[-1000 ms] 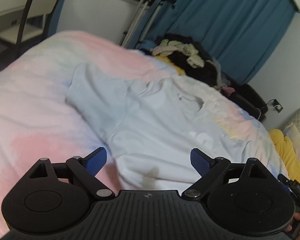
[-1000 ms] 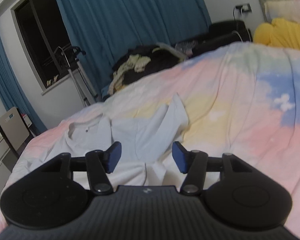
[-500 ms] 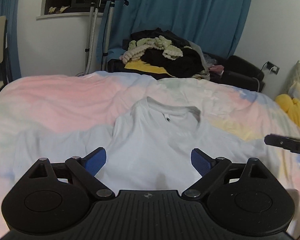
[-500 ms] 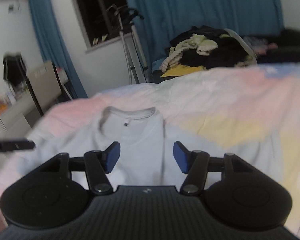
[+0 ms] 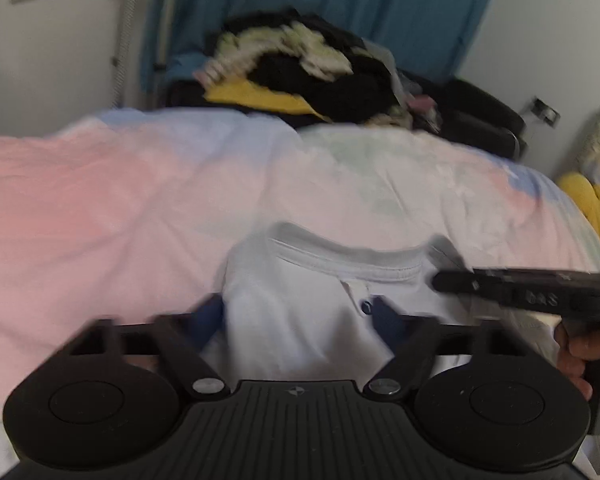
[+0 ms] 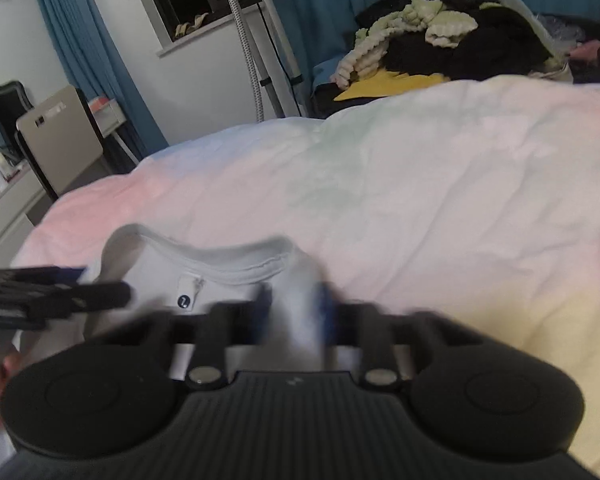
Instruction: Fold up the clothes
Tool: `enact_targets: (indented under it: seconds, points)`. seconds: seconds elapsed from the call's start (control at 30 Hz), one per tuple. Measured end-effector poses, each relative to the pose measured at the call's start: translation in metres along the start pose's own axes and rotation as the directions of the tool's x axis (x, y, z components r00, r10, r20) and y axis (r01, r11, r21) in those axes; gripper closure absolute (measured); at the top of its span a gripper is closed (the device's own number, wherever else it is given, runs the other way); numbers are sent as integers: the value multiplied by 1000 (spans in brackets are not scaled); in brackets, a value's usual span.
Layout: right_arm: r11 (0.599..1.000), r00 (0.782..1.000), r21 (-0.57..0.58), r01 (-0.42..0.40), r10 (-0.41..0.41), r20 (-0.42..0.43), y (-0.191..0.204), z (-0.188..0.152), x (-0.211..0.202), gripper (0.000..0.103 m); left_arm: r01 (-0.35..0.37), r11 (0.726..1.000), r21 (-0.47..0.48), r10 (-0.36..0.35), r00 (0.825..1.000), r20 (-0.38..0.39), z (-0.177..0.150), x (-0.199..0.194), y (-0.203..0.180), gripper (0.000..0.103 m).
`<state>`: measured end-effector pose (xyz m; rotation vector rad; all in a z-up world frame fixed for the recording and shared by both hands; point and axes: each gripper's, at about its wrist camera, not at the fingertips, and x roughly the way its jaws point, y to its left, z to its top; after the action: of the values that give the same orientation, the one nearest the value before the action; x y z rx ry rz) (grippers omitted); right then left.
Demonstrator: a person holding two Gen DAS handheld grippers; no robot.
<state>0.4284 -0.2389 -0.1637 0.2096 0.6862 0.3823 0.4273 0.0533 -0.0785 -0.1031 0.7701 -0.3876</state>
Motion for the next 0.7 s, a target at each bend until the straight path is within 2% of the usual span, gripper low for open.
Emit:
enact_targets:
  seconds: [0.03,0.07,0.1,0.17,0.27,0.37,0.43,0.5,0.57,0.7]
  points:
    - [1000,1000,2,-2,2,9,0,1,0,96,-3,1000,-1,3,1000,-12,3,3,0,84]
    - [1000,1000,4,-3,3,19,-1,2,1,96,-5,1000,-3,5,1000,-24,6,5,1,93]
    - [1000,1000,5,-3,3,30,0,3,0,97,0,1000,-25,0,1000,-13,13,0,5,95]
    - [1000,995,9,22,-23,98,3,21,-13,97,-17,999,-44,19,999,50,31,-19,11,96]
    - [999,977,16,48,-50,206,4,60,-27,97,-38,998,-42,45,985,168,72,-49,15,96]
    - [996,951,-26,91,-79,300,8,100,-27,97,-69,997,-31,75,961,265,105,-58,19,96]
    - [992,932,-43,120,-98,348,8,119,-13,97,-108,994,-22,110,944,312,122,-47,22,96]
    - [989,918,-45,144,-116,380,3,133,7,97,-132,990,-43,139,937,320,130,-20,31,96]
    - [987,927,-24,158,-139,349,-6,133,36,96,-148,987,-59,159,940,303,129,10,40,96]
    - [986,958,17,163,-163,237,-34,105,90,95,-181,982,-59,189,961,200,111,61,58,95]
